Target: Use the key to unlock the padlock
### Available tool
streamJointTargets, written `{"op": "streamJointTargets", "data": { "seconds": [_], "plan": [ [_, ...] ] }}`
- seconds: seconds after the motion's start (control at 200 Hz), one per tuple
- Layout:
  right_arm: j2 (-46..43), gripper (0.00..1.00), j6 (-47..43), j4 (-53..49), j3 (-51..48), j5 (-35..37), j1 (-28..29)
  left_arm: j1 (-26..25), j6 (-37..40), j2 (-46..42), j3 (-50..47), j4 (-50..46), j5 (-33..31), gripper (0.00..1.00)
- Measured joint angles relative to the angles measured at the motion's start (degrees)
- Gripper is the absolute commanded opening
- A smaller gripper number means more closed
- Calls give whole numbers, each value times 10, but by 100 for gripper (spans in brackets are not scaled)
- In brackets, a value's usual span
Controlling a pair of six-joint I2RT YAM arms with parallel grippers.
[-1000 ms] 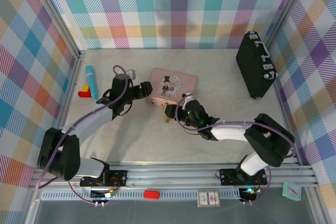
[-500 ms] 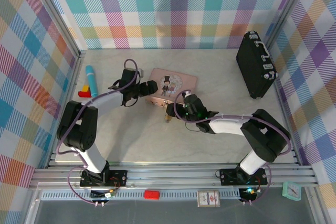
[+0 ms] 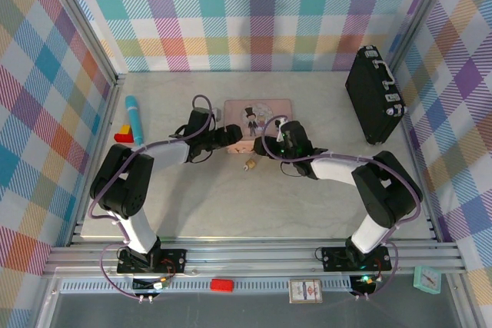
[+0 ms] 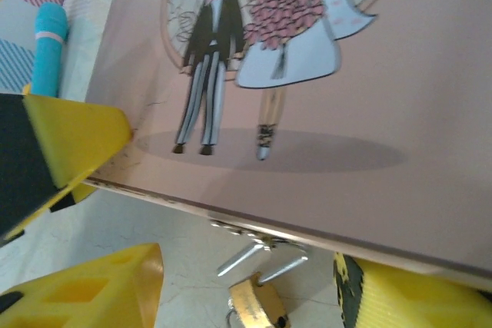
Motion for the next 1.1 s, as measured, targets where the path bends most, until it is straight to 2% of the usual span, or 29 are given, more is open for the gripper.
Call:
{"op": "streamJointTargets", "data": {
  "seconds": [0.235, 0.315, 0.66, 1.1],
  "plan": [
    [-15, 57, 44, 81, -74, -2, 0, -3, -18, 0, -3, 9, -1, 76],
    [-7, 52, 56, 121, -85, -5, 0, -3, -21, 0, -3, 9, -2, 76],
    [46, 46, 109, 214, -109, 3, 0, -3, -35, 0, -3, 9, -6, 76],
    [95, 27, 136, 308, -109, 14, 0, -3, -44, 0, -3, 9, -7, 75]
  ]
}}
